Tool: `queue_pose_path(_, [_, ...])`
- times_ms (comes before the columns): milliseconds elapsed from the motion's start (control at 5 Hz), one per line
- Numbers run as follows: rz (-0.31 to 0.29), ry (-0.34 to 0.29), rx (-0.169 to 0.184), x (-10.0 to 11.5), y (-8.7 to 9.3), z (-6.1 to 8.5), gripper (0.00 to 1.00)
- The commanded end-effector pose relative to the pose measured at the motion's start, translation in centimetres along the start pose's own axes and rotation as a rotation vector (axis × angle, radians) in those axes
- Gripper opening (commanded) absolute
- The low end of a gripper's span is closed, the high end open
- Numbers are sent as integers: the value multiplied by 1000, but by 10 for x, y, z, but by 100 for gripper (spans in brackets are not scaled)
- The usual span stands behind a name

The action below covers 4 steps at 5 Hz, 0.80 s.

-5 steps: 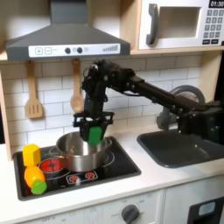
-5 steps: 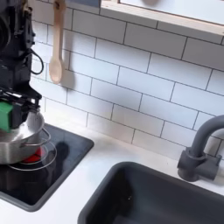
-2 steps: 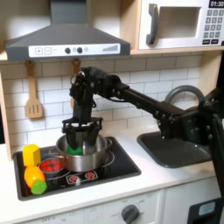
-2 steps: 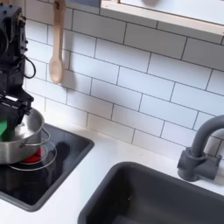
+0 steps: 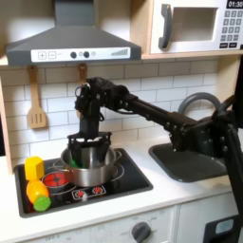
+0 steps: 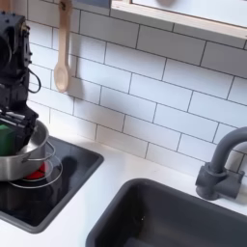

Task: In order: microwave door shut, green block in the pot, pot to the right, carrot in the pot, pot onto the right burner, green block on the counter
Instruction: 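Put the green block in the pot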

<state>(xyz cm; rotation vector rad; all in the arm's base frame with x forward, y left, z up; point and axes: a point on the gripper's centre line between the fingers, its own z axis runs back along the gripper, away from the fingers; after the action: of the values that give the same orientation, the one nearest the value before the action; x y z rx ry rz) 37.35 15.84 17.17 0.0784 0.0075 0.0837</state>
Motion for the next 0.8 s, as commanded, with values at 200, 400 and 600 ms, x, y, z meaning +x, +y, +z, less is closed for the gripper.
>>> queue_pose_path(200, [-37, 34, -32, -19, -21, -8, 100])
queue_pose_path(400, [-45, 57, -42, -20, -30, -14, 100])
queue_pose_path(600, [-60, 60, -50, -23, -39, -14, 100])
